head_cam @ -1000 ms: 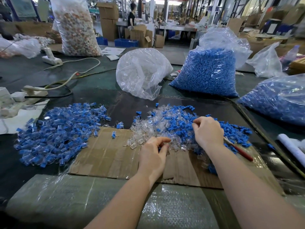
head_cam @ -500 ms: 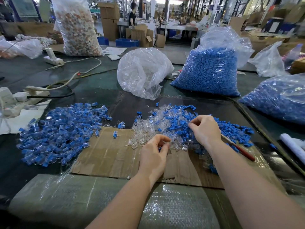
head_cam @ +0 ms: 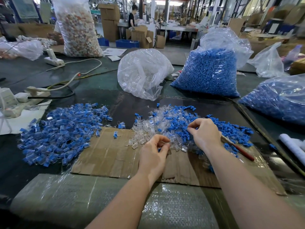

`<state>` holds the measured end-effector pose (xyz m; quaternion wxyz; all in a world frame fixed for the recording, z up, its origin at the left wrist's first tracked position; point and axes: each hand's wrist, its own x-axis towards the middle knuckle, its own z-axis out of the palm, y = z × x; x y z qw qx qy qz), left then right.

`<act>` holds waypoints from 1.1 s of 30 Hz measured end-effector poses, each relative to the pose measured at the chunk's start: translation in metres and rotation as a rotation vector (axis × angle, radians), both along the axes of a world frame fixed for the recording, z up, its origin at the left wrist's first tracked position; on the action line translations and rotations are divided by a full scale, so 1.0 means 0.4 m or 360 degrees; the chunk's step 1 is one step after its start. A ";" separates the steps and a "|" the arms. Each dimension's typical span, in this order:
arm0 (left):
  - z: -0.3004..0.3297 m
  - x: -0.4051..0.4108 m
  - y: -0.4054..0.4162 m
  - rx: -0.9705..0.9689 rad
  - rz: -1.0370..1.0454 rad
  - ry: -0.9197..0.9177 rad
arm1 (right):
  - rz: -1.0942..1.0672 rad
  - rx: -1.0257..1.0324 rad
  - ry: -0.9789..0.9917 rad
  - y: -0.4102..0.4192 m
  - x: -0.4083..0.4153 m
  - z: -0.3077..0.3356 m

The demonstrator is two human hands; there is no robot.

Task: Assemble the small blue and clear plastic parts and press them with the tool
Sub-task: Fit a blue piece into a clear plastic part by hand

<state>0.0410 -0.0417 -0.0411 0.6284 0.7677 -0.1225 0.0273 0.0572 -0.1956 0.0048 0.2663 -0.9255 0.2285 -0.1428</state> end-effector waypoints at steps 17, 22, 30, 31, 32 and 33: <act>0.001 0.000 -0.001 -0.0093 0.0033 0.0062 | 0.0433 0.0127 -0.0587 0.098 -0.139 -0.094; 0.000 0.000 0.000 -0.0035 0.0043 0.0032 | 0.0473 0.0018 -0.0534 0.100 -0.150 -0.112; 0.006 -0.013 0.001 0.0080 -0.0027 -0.0017 | 0.0458 0.0048 -0.0507 0.098 -0.151 -0.119; 0.008 -0.015 0.001 0.0086 -0.0057 -0.0013 | 0.0454 0.0058 -0.0489 0.098 -0.151 -0.118; 0.010 -0.016 0.001 0.0081 -0.0080 -0.0007 | 0.0455 0.0065 -0.0481 0.098 -0.150 -0.118; 0.012 -0.017 0.001 0.0068 -0.0092 0.0004 | 0.0459 0.0076 -0.0481 0.098 -0.151 -0.117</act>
